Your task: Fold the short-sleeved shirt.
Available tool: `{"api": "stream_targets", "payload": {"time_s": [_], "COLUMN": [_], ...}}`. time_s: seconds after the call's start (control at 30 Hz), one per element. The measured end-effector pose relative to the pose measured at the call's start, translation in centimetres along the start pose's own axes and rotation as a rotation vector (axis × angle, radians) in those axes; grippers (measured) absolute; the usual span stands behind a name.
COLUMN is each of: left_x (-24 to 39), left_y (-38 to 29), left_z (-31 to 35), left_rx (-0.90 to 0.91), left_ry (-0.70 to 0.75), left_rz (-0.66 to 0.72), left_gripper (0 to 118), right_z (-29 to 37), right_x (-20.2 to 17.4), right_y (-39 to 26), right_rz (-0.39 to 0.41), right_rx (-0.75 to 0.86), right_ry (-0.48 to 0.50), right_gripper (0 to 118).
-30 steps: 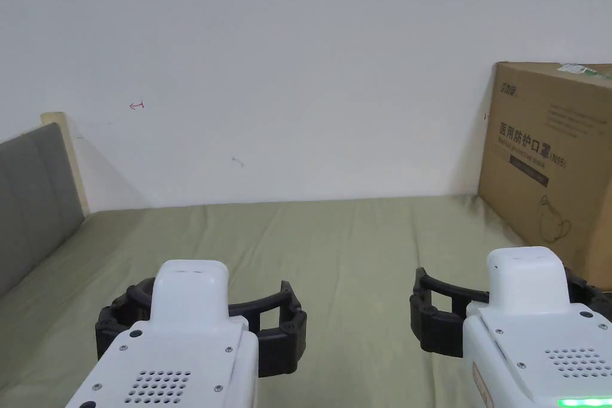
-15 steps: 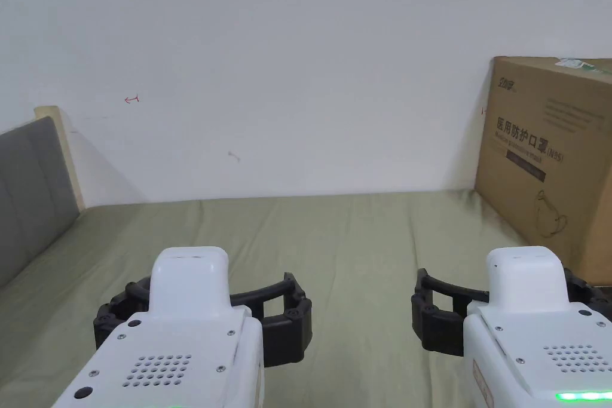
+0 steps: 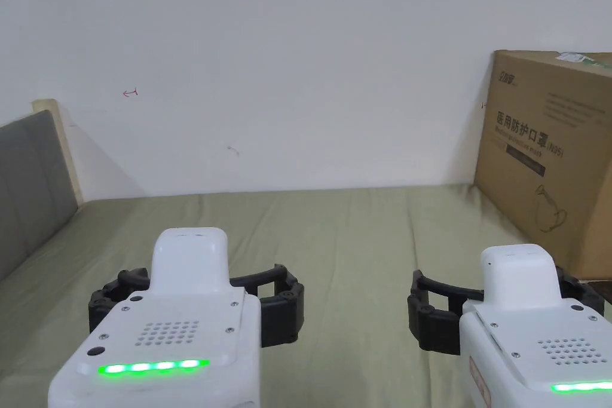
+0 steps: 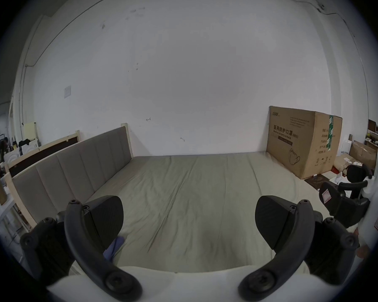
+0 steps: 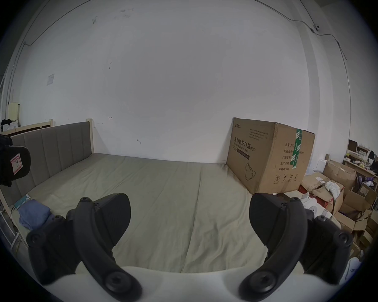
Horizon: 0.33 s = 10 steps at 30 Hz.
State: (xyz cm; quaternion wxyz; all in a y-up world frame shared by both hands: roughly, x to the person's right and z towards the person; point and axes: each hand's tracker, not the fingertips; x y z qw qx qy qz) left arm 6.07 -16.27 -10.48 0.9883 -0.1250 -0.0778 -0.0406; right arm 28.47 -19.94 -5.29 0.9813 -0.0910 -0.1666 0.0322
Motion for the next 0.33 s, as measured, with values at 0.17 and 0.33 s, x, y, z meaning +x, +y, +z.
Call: {"api": "stream_targets", "payload": {"time_s": [0.17,0.33], "left_x": [-0.4,-1.5], "left_y": [0.0,0.1], "left_z": [0.3,0.6], "left_rx": [0.064,0.059], "left_ry": [-0.010,-0.162], "left_rz": [0.011,0.091], "left_gripper": [116,116], "right_z": [0.1,0.0], "right_x": [0.3,0.4], "right_y": [0.1,0.2], "right_rz": [-0.015,-0.016], "right_rx": [0.005,0.001], "right_ry": [-0.009,-0.014], "right_gripper": [111,111]}}
